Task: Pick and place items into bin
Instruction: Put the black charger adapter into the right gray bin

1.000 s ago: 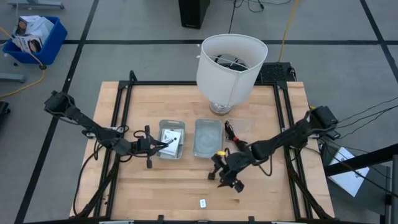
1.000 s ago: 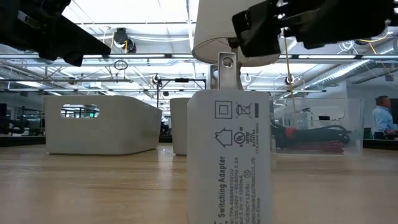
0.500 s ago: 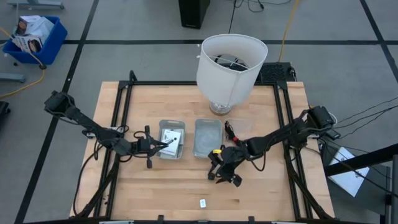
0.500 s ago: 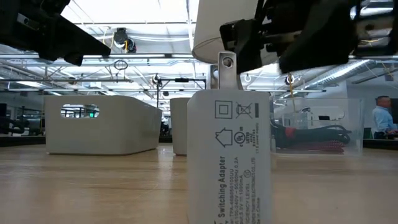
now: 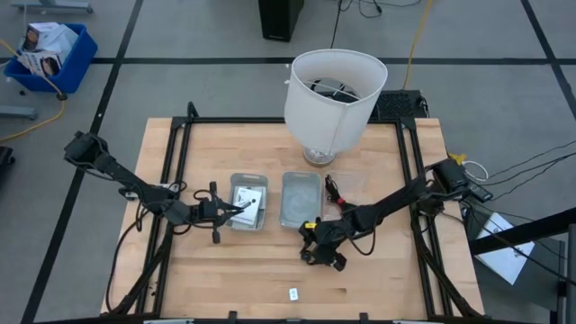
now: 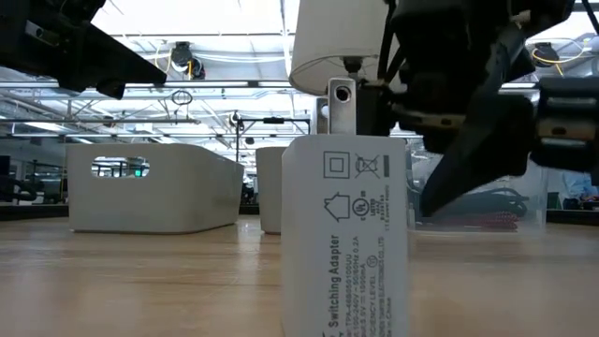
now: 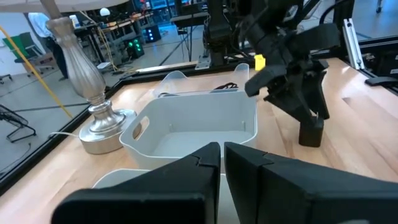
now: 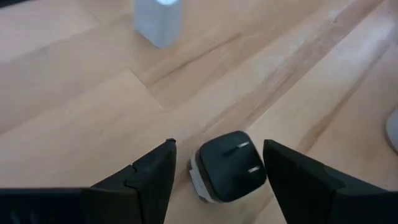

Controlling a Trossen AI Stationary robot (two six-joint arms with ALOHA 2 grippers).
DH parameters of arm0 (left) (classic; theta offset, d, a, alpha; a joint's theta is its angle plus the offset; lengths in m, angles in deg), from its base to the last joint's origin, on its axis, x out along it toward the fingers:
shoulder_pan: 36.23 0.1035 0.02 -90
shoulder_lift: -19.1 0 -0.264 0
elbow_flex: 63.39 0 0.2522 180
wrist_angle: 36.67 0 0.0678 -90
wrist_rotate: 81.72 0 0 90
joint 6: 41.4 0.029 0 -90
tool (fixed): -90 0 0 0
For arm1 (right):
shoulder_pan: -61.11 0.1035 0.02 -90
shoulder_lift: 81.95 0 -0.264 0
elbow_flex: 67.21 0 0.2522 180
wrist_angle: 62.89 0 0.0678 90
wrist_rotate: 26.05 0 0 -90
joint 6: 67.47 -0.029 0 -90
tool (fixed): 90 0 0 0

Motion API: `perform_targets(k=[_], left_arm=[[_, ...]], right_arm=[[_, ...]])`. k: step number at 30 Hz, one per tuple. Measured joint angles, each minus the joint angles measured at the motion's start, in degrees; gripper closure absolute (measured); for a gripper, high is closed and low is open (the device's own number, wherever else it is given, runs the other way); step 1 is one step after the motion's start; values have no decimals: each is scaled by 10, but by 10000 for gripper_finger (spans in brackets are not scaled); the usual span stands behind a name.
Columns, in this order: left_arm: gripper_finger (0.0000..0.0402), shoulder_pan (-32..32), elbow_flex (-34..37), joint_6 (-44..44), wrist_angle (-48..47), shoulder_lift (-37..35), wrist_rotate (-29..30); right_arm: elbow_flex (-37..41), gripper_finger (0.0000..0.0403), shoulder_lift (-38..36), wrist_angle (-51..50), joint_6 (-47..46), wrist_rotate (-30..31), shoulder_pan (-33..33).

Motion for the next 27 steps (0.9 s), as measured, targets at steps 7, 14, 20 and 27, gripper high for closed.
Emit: perform_targets(k=[7,14,20,27], left_arm=[[371,0,0,-1,0,0,0],[371,0,0,-2,-1,0,0],[371,0,0,-2,0,0,0],[371,0,0,-2,0,0,0]], right_arm=[[0,172,25,24,0,1,-1],[0,231,25,10,-12,0,4],[-4,259,22,4,-19,-1,15],[-63,259,-23,-60,-38,4,19]])
